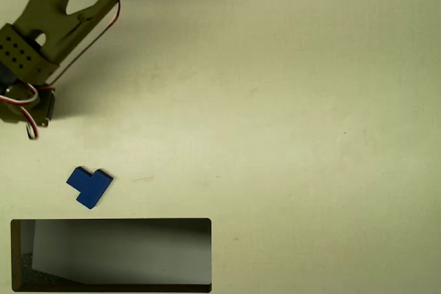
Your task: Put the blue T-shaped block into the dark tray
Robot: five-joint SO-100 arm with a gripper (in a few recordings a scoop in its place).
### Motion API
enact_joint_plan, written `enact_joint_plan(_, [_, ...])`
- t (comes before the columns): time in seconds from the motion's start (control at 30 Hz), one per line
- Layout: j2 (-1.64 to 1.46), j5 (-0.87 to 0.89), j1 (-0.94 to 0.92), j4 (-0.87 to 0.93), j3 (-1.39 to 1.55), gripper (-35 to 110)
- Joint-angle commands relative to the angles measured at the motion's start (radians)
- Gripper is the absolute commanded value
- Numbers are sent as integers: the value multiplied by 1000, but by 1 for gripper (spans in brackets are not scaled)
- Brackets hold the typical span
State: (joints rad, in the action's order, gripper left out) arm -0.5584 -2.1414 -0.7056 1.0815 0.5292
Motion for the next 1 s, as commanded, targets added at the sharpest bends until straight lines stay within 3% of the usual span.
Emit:
enact_joint_plan(0.0, [26,46,18,-153,-44,0])
enact_joint_plan(0.13, [74,92,48,-261,-60,0])
enact_joint_plan(0.97, [195,81,202,-362,-140,0])
